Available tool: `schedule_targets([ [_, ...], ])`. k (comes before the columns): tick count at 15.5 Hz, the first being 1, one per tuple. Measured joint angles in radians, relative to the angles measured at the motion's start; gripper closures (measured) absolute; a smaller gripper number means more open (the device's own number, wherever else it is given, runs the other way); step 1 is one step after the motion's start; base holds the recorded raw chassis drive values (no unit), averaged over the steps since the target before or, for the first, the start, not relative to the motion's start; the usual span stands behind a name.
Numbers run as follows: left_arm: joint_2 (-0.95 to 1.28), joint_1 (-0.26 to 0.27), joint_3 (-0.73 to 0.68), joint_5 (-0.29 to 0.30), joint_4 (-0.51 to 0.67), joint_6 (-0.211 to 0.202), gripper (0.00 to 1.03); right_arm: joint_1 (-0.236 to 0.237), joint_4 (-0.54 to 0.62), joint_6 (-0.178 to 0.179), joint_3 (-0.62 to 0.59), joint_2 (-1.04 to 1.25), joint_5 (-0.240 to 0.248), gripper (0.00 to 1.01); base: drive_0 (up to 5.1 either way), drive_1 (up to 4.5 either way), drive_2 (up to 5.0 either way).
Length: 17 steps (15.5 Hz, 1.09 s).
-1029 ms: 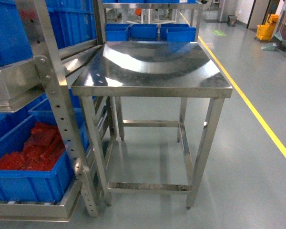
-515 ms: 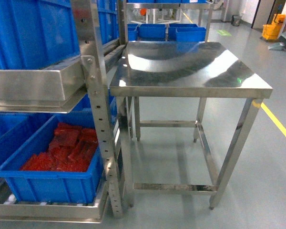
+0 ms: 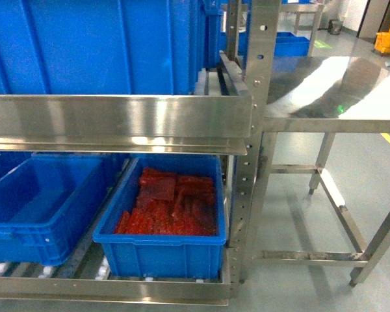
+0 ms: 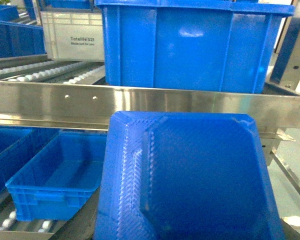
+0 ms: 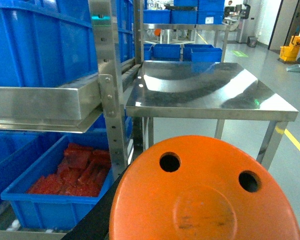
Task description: Sort blue parts and orange caps into right shelf containers
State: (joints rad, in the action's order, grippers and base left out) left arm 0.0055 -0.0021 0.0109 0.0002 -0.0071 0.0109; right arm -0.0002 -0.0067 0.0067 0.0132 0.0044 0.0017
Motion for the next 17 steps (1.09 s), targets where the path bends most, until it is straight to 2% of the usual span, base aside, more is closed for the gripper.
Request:
schedule_targets([
  [17, 0.000, 0.000, 0.000, 0.000, 0.000, 0.000, 0.61, 0.000, 0.000, 0.000, 0.000, -0.001, 0.000, 0.58, -5.1, 2.30, 2.3],
])
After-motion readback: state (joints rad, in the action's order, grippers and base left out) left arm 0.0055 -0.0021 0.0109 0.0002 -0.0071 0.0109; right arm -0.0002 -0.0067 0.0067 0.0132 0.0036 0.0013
